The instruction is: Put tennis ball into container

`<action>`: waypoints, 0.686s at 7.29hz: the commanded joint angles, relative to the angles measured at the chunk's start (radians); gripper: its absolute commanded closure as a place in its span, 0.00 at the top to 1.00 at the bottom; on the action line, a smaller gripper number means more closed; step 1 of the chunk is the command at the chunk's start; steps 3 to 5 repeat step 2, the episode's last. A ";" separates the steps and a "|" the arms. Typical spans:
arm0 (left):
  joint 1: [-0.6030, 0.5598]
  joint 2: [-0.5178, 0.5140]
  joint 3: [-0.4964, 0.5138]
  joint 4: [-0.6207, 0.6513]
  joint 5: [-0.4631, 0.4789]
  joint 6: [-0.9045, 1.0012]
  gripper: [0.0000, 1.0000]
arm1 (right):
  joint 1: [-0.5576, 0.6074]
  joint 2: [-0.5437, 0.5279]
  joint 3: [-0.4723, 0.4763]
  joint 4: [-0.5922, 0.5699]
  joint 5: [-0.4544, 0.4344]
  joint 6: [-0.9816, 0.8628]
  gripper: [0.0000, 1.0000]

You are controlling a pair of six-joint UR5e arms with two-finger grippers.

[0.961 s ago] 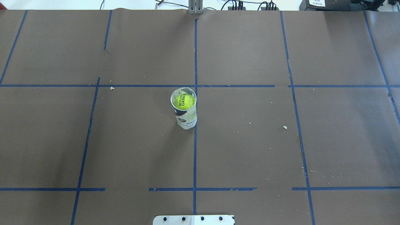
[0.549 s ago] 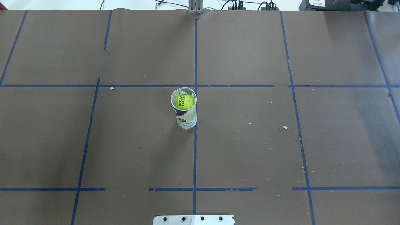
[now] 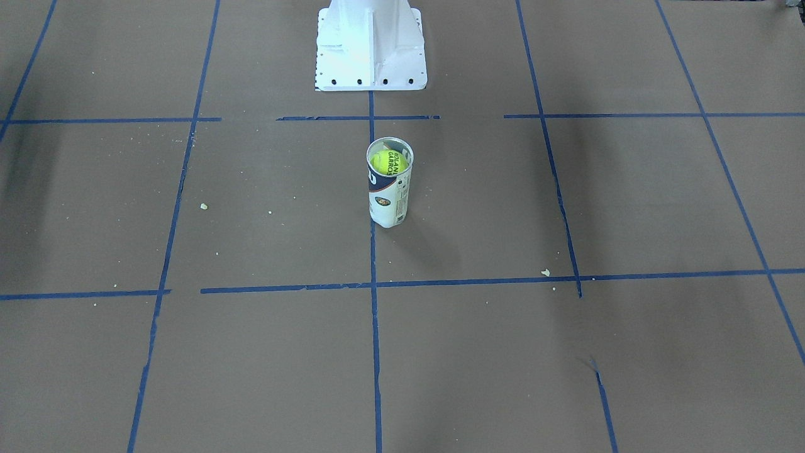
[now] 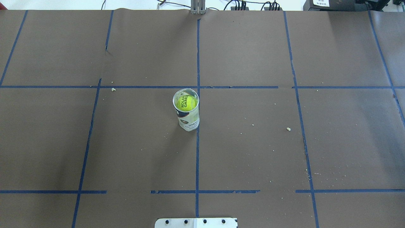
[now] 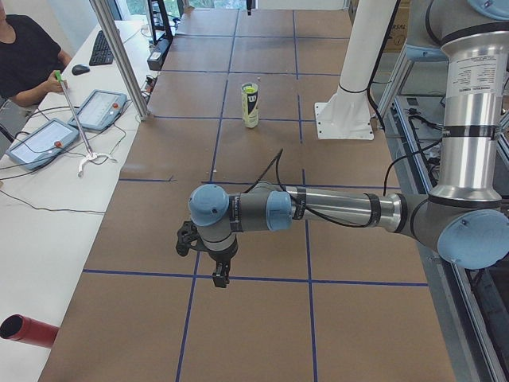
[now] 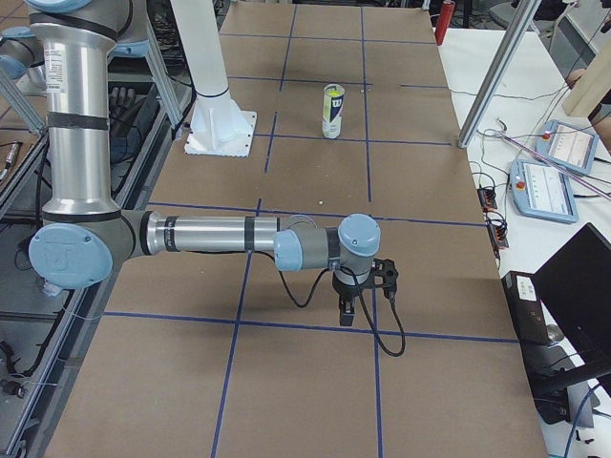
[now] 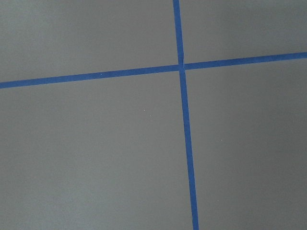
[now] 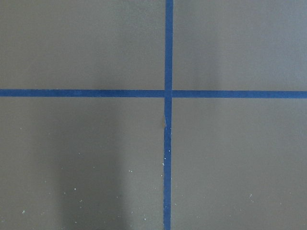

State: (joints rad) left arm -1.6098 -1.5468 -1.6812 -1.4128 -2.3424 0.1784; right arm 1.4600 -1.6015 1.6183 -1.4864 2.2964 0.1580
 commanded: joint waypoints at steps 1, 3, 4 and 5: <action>-0.004 -0.001 -0.003 0.000 0.000 0.000 1.00 | 0.000 0.000 0.000 0.000 0.000 0.000 1.00; -0.004 -0.002 -0.002 0.000 0.000 0.001 1.00 | 0.000 0.000 0.000 0.000 0.000 0.000 1.00; -0.004 -0.002 -0.002 0.000 0.000 0.001 1.00 | 0.000 0.000 0.000 0.000 0.000 0.000 1.00; -0.004 -0.002 -0.002 0.000 0.000 0.001 1.00 | 0.000 0.000 0.000 0.000 0.000 0.000 1.00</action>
